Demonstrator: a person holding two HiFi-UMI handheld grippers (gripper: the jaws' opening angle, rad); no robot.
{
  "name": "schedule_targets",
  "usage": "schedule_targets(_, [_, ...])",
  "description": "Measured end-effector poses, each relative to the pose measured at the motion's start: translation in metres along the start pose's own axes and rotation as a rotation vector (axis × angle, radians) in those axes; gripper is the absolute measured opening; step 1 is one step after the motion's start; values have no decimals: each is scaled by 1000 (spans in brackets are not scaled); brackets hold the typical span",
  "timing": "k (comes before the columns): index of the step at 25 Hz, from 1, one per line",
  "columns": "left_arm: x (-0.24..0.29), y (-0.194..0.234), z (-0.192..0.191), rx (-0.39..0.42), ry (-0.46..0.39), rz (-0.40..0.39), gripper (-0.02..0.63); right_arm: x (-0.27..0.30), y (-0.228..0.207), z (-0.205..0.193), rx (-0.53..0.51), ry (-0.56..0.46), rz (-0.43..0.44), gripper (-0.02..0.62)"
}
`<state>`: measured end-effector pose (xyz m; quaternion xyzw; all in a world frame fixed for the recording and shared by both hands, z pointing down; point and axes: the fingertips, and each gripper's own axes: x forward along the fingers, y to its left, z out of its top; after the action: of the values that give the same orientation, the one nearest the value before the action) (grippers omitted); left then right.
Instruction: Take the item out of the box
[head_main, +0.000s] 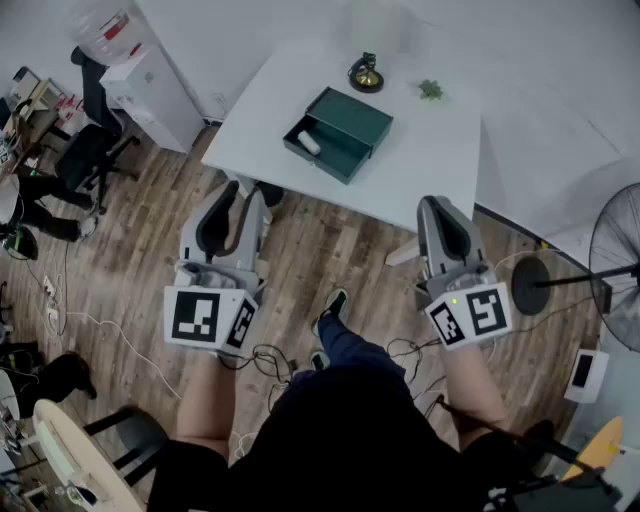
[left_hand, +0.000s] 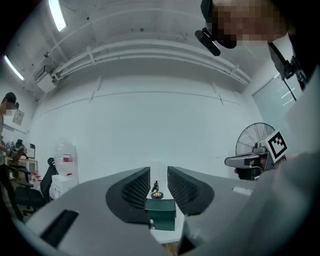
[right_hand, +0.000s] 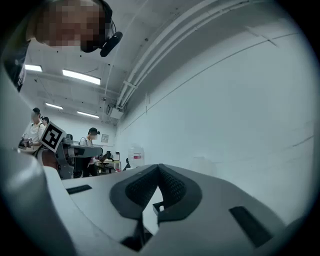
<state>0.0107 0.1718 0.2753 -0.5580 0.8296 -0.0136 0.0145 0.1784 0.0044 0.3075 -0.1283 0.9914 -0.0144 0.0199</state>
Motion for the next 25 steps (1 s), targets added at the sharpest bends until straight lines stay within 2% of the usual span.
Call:
schedule_targets(3, [-33, -18, -2, 32, 8, 2, 101, -37, 13, 4, 3, -11, -39, 5])
schedule_targets(8, [-92, -52, -5, 9, 21, 13, 100, -96, 35, 8, 5, -16, -55, 4])
schedule_targets(13, [-108, -81, 7, 0, 15, 50, 97, -122, 25, 20, 31, -46, -32, 6])
schedule_targets(21, [-115, -106, 27, 6, -15, 159, 98, -138, -2, 36, 42, -54, 42, 120])
schedule_targets(22, [-113, -105, 26, 2, -6, 176, 109, -136, -7, 38, 46, -57, 55, 137])
schedule_targets(24, [-110, -105, 24, -20, 13, 197, 213, -134, -18, 40, 50, -64, 78, 158])
schedule_targets(25, [-109, -105, 23, -32, 17, 206, 233, -133, -23, 40, 52, -67, 87, 161])
